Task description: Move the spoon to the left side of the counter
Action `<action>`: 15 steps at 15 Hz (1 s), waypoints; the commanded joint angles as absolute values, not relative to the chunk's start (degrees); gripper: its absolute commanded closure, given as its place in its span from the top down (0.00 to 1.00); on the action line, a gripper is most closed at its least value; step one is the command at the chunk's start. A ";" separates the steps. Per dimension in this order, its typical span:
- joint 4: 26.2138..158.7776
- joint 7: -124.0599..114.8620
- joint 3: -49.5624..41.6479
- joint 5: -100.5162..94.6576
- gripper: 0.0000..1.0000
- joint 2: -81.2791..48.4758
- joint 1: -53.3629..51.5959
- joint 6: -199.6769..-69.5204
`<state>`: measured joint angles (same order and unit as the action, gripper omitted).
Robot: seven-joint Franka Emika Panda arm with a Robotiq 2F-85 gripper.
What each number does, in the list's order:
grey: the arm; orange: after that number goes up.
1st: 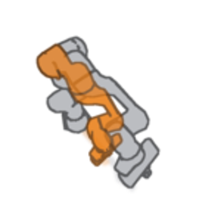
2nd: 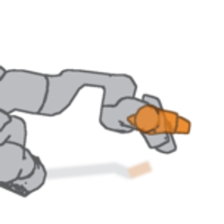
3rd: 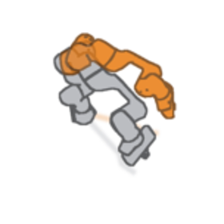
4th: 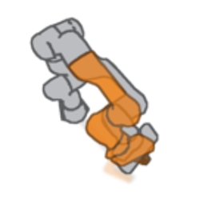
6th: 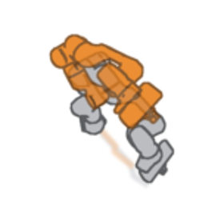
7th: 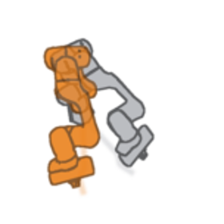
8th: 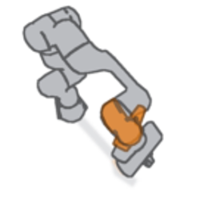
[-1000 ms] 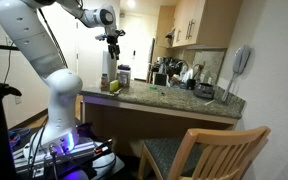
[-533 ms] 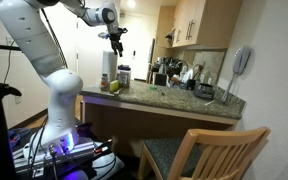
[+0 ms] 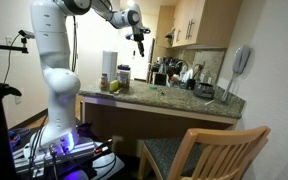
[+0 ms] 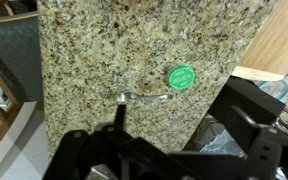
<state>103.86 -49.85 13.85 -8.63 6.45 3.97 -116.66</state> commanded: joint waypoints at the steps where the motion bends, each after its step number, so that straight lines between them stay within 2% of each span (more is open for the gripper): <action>1: 102.07 -51.23 11.15 -9.16 1.00 4.31 0.93 -116.17; 4: 98.53 -54.62 10.76 -10.55 1.00 0.35 0.39 -113.69; 13: 86.42 -71.84 -1.35 -7.13 1.00 -18.36 0.23 -109.48; 14: 91.17 -67.92 -1.24 -8.09 1.00 -15.05 -0.05 -112.24; 15: 90.40 -68.40 -1.77 -8.01 1.00 -16.22 -0.05 -112.40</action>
